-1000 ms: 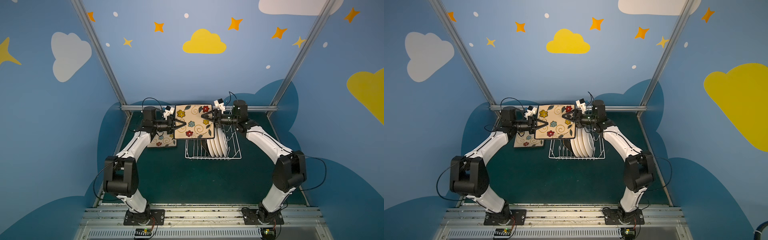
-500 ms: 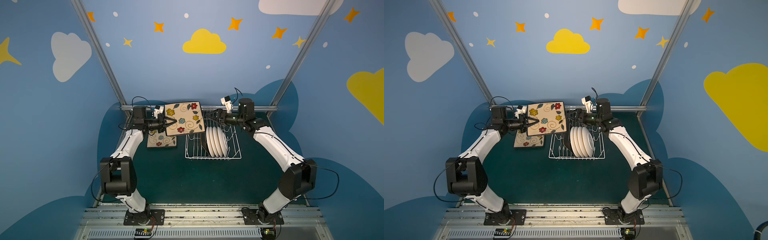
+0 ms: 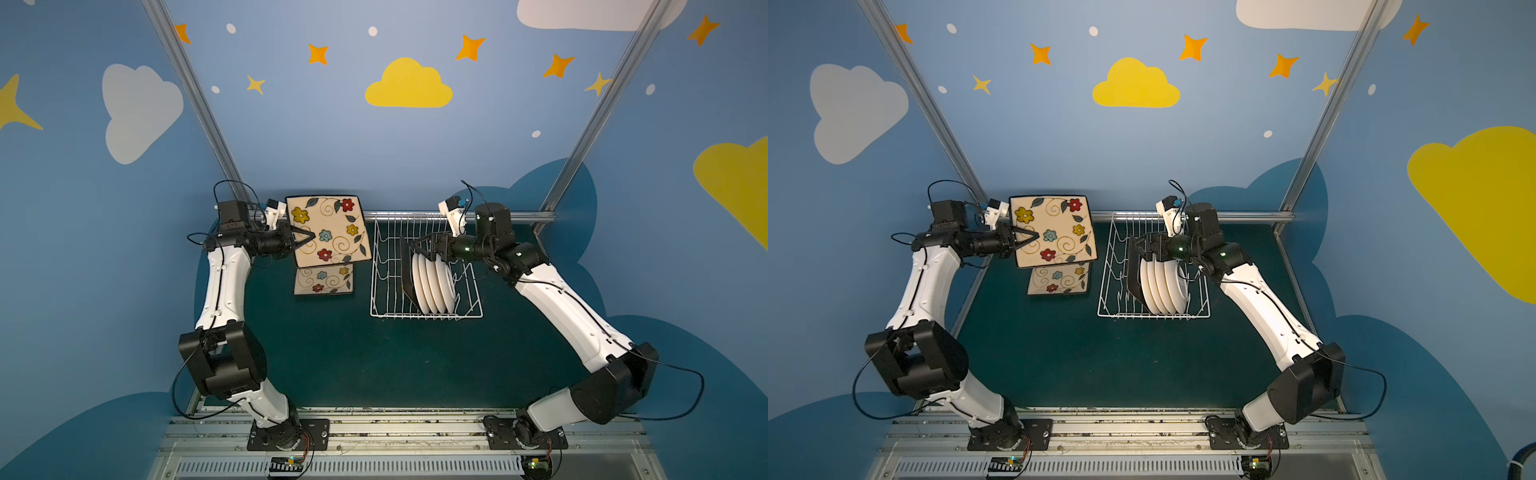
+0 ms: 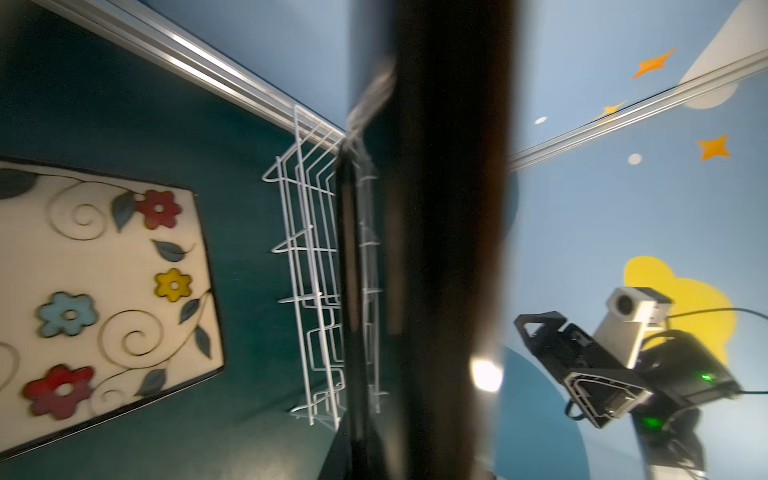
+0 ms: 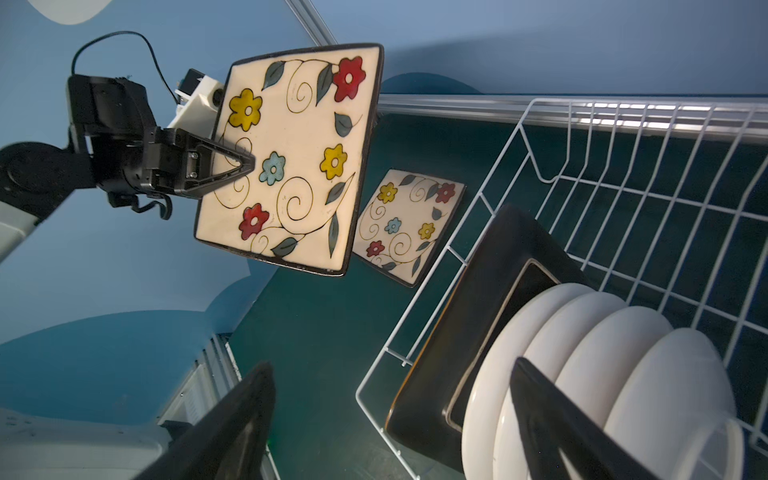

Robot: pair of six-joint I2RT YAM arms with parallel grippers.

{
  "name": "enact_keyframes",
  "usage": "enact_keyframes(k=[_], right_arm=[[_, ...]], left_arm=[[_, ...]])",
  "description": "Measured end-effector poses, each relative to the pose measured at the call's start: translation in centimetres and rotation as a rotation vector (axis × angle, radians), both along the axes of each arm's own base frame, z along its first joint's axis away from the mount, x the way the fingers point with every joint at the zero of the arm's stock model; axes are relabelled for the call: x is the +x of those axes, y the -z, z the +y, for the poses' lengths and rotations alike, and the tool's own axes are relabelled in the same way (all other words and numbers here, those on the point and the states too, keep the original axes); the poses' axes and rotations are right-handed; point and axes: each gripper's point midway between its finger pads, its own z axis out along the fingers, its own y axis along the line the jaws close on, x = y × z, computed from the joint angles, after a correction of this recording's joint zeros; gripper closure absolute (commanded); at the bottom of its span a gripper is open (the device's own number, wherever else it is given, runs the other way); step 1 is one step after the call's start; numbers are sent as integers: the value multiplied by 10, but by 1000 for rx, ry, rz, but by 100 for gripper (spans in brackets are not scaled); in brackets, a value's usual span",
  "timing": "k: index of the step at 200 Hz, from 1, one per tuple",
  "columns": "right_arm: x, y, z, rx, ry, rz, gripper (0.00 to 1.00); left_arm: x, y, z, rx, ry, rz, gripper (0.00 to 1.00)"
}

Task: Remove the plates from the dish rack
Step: 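Lower the flower plate onto the flower plate on the table with the left gripper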

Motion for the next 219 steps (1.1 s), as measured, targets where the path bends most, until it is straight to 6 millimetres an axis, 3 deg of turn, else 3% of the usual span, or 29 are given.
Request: enact_keyframes(k=[26, 88, 156, 219], right_arm=[[0, 5, -5, -57, 20, -41, 12], [1, 18, -13, -153, 41, -69, 10], [1, 23, -16, -178, 48, -65, 10], [0, 26, -18, -199, 49, -68, 10]], left_arm=[[-1, 21, 10, 88, 7, 45, 97], [16, 97, 38, 160, 18, 222, 97], [37, 130, 51, 188, 47, 260, 97], [51, 176, 56, 146, 68, 341, 97]])
